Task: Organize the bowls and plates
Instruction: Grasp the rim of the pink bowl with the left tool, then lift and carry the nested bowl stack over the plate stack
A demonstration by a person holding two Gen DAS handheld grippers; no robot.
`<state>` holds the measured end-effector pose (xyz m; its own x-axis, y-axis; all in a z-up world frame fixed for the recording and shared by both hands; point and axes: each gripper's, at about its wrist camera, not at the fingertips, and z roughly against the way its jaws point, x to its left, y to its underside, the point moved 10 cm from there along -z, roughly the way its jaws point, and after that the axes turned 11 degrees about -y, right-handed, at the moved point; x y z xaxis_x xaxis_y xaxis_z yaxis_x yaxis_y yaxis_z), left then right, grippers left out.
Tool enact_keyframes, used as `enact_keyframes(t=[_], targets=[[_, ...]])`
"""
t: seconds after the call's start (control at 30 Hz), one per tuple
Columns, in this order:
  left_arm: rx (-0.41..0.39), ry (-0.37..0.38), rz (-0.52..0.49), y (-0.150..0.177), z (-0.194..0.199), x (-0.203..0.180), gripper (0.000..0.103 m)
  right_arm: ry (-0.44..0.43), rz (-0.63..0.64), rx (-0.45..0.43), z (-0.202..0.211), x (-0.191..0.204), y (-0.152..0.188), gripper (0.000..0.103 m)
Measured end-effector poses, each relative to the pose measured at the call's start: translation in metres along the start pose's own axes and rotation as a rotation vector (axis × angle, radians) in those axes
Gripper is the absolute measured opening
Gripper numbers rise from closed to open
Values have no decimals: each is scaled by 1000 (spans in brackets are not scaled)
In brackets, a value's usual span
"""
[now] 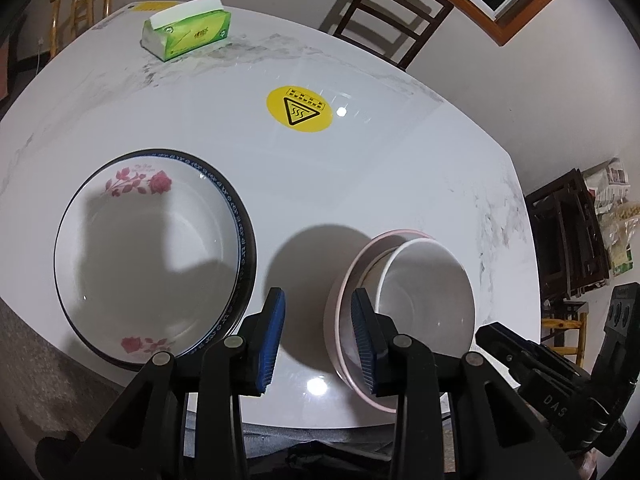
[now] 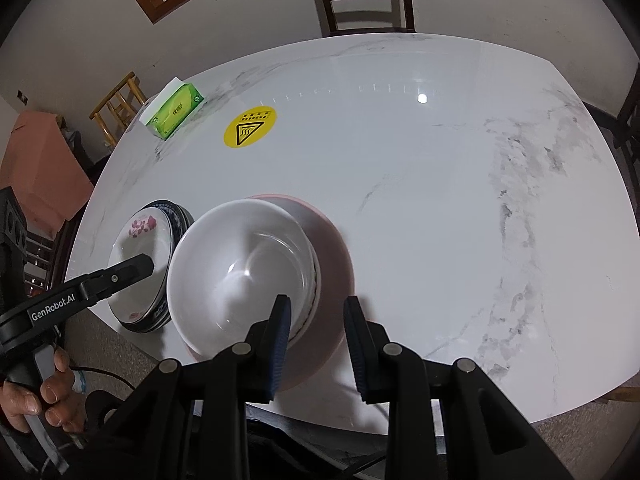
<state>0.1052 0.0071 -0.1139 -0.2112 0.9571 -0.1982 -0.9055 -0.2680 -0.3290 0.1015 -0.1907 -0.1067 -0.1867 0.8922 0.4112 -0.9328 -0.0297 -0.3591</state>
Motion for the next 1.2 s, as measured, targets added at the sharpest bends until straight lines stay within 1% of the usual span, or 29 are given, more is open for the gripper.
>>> enact_keyframes(t=[0.17, 0.47, 0.8, 1.0, 1.2], targets=[[29, 24, 14, 6, -3, 1, 30, 16, -18, 1, 2, -7, 2, 28], [60, 22, 14, 14, -11, 0, 30, 27, -91, 21, -3, -27, 10, 28], [96, -22, -8, 22, -31, -3, 30, 13, -111, 61, -19, -31, 16, 28], [117, -30, -22, 26, -41, -7, 29, 24, -98, 69, -26, -32, 14, 28], [114, -42, -33, 24, -46, -10, 26, 42, -91, 72, -33, -32, 13, 28]])
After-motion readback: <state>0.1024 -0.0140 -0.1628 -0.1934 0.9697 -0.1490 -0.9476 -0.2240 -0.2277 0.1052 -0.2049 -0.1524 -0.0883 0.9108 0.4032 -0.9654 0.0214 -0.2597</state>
